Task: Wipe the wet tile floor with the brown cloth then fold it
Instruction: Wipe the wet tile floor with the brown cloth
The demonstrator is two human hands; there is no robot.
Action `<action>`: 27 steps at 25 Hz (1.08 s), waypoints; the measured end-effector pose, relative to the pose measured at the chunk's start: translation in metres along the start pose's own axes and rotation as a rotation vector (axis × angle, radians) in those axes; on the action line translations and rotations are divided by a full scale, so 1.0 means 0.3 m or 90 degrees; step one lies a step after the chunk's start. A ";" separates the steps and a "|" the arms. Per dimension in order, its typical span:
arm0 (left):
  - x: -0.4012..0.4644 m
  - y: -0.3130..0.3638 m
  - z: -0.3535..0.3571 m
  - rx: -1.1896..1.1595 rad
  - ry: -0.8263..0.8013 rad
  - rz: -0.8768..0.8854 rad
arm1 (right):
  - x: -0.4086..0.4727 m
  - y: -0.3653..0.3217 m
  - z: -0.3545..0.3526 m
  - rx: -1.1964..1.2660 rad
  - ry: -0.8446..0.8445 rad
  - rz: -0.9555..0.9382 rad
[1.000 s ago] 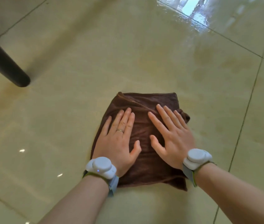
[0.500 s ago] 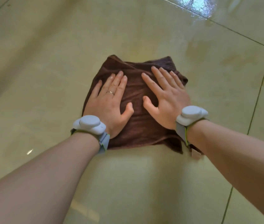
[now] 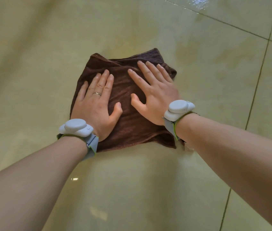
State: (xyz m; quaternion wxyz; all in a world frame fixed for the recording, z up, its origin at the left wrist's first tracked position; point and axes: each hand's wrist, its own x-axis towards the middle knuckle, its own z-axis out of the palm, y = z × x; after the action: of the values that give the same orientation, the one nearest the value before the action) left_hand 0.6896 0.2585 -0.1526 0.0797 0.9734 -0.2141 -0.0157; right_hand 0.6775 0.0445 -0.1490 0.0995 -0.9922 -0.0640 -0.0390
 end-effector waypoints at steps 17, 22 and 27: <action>-0.495 0.332 0.030 -0.012 -0.054 0.193 | -0.825 -0.060 -0.106 -0.020 -0.062 0.165; -0.308 0.384 0.044 -0.011 -0.042 0.215 | -0.716 0.069 -0.108 -0.035 -0.030 0.202; -0.077 0.435 0.064 -0.014 -0.026 0.222 | -0.556 0.214 -0.108 -0.044 0.001 0.238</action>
State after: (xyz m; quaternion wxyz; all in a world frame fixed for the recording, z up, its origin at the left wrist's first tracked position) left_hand 0.6134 0.1485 -0.1506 0.0879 0.9201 -0.3809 -0.0239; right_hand 0.5190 -0.0443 -0.1447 0.0709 -0.9896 0.1229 -0.0226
